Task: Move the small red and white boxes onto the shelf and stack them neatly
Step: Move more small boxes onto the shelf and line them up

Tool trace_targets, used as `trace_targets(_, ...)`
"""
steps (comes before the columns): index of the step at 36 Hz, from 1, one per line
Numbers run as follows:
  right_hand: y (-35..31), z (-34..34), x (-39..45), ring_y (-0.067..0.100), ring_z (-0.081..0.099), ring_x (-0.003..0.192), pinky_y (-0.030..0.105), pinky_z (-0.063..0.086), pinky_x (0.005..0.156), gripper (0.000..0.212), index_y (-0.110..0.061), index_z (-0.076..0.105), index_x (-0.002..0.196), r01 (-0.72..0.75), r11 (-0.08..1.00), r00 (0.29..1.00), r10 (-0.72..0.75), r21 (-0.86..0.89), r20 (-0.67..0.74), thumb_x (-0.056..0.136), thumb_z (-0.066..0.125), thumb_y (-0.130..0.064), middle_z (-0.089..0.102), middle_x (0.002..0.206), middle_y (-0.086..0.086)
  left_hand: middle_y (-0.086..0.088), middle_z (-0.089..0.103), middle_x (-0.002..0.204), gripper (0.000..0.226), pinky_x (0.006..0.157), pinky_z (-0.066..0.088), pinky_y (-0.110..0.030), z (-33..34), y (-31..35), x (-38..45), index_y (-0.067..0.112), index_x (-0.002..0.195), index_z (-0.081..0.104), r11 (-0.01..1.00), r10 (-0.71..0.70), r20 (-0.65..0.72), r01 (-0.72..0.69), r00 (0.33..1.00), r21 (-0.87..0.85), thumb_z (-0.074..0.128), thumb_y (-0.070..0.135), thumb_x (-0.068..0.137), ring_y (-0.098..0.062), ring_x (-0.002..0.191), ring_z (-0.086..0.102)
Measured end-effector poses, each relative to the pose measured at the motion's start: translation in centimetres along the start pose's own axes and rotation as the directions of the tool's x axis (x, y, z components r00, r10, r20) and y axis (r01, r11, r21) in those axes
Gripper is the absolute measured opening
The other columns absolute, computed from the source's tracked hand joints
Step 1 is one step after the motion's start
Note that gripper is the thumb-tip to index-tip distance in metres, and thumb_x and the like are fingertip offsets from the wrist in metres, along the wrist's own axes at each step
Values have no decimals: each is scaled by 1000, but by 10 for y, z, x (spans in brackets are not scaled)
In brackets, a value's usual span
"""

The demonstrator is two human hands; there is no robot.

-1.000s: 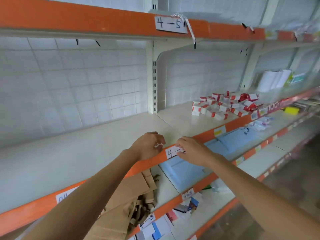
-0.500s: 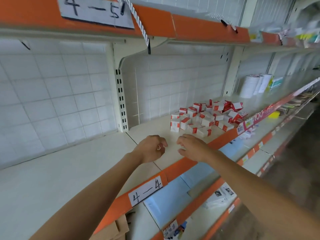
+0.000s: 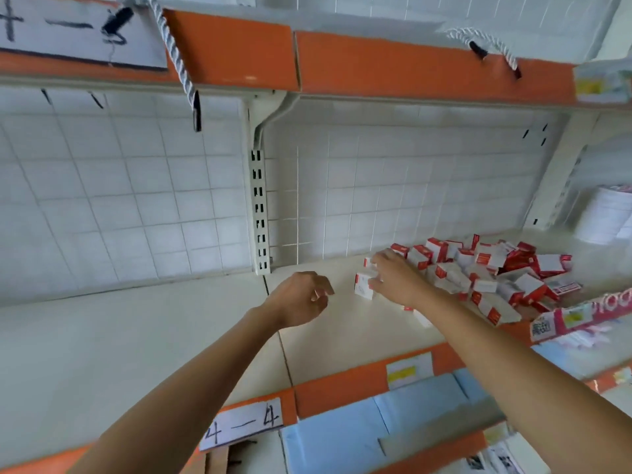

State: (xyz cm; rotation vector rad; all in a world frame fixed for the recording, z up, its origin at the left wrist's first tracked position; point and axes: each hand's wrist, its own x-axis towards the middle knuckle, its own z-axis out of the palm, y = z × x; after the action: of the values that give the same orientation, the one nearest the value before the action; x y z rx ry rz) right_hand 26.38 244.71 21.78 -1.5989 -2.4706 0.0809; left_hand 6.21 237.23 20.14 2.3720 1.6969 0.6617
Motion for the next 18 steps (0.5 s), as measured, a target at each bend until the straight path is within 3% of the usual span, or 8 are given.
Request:
trace_targets(5,4,7,12,27,42,124,39,40,95,44,-9,45,128,56,994,997,-52,-92,53,92,47,-34,42,134,7,-4,66,100,23,80,51,-29,4,7,-10,14,106,68,994,-106,-70,106,992,1,55,12,87,-17,85,65)
trace_targets(8,3,14,15,28,42,120,33,36,83,43,-6,45,125,78,987,997,-73,-140,40,93,45,-35,40,131,8,-2,66,98,23,80,52,-31,9,10,-22,15,104,68,982,-188,-98,188,977,-12,54,12,86,-16,83,64)
trace_targets(13,-2,30,14,36,52,112,36,42,78,41,-2,42,120,86,996,995,-84,-21,52,91,50,-29,49,125,17,-2,67,97,23,80,52,-32,16,18,-49,15,103,69,951,-310,-121,310,943,-12,54,12,86,-16,83,65)
trace_targets(18,-14,42,4,37,54,110,34,38,70,38,-4,33,123,95,995,995,-95,2,-2,92,49,-20,50,125,17,-4,68,96,22,79,52,-31,14,21,-81,13,102,70,920,-383,-128,390,915,34,55,11,86,-17,83,65)
